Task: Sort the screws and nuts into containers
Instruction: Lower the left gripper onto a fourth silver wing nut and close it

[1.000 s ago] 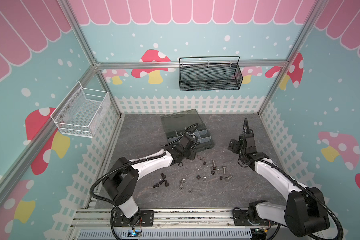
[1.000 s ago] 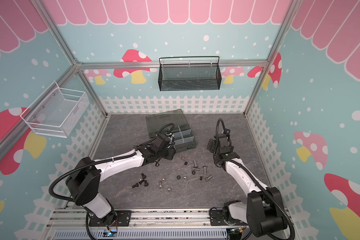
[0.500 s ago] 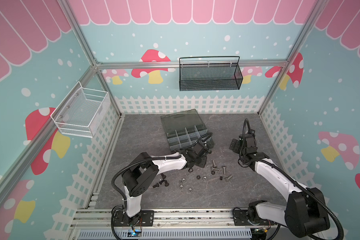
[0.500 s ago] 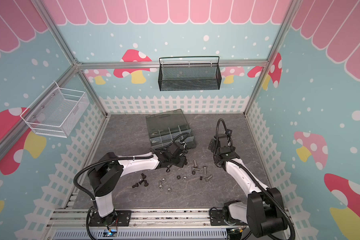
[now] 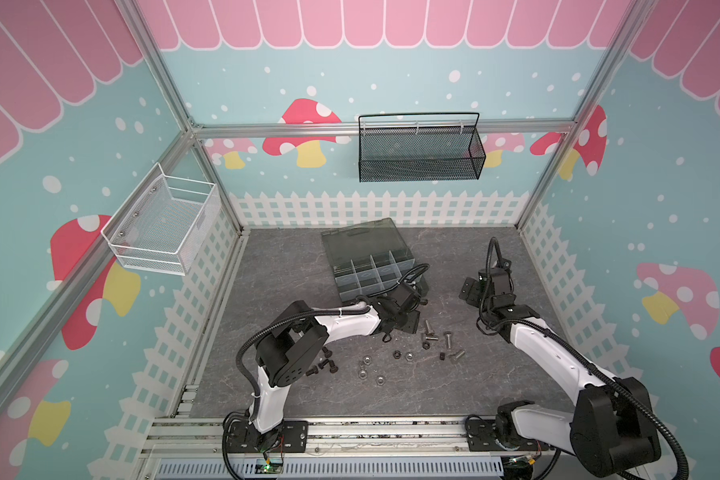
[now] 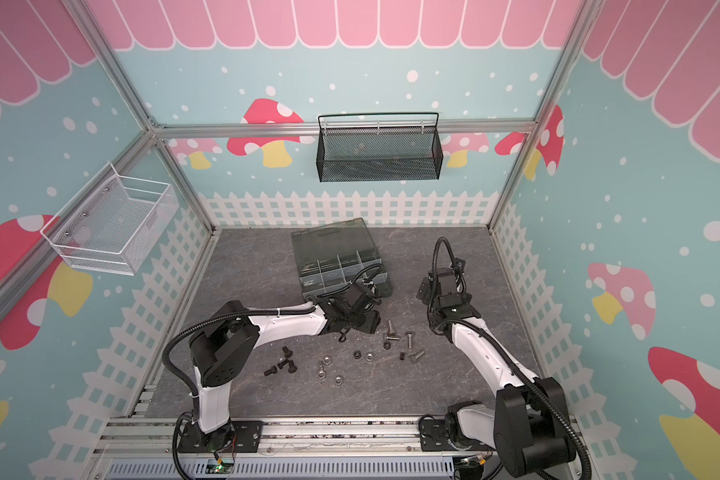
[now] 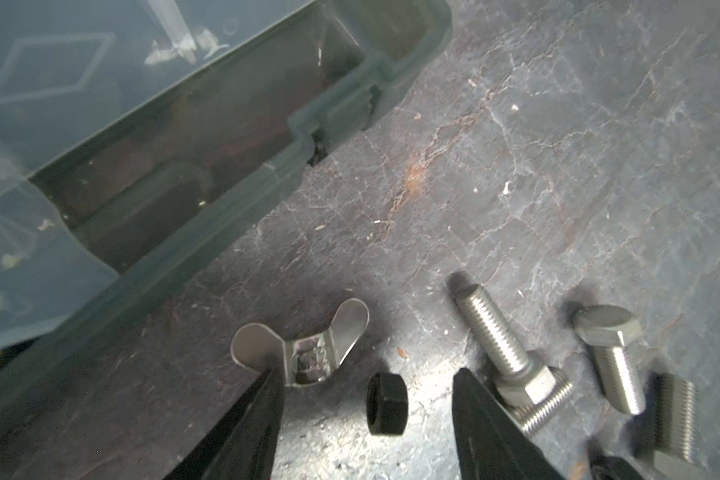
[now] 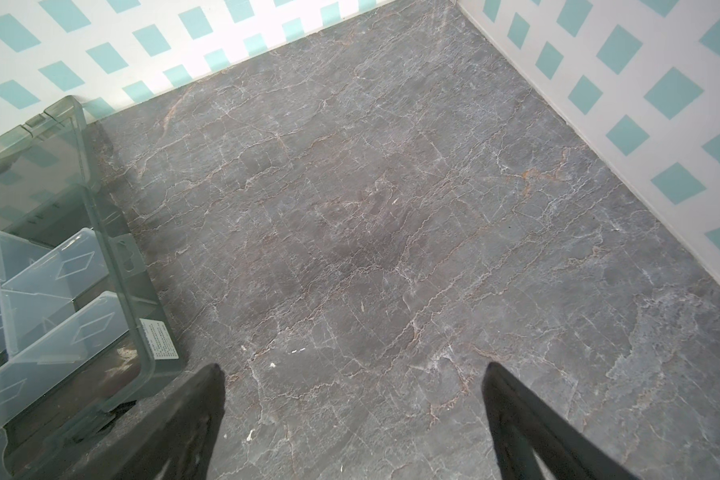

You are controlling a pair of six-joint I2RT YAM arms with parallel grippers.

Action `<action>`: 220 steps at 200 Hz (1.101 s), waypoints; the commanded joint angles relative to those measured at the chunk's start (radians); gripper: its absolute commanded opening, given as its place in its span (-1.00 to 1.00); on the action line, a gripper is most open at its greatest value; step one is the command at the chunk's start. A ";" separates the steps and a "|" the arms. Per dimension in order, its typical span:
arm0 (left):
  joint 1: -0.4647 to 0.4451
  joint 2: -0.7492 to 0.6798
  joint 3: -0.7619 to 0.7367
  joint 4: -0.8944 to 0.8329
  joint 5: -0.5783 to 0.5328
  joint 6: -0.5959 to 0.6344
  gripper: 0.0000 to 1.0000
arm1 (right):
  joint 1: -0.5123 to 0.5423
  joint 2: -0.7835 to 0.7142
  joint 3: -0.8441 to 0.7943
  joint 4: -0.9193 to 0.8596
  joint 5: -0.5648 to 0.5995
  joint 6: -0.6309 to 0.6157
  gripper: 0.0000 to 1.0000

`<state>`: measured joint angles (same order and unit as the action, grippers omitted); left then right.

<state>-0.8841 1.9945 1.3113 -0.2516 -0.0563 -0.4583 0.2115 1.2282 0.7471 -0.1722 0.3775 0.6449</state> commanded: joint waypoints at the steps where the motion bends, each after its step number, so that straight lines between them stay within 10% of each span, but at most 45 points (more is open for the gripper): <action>1: 0.007 0.039 0.035 -0.040 -0.010 -0.020 0.31 | 0.005 -0.004 -0.011 -0.010 0.009 0.022 0.96; 114: 0.010 0.045 0.066 -0.108 -0.007 0.021 0.29 | 0.006 0.004 -0.009 0.001 0.003 0.018 0.96; 220: 0.028 0.129 0.268 -0.303 -0.046 0.329 0.29 | 0.006 -0.007 -0.013 0.002 0.000 0.012 0.96</action>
<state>-0.8742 2.0865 1.5330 -0.4892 -0.0864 -0.2268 0.2115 1.2285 0.7456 -0.1719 0.3737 0.6445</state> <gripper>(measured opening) 0.649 0.979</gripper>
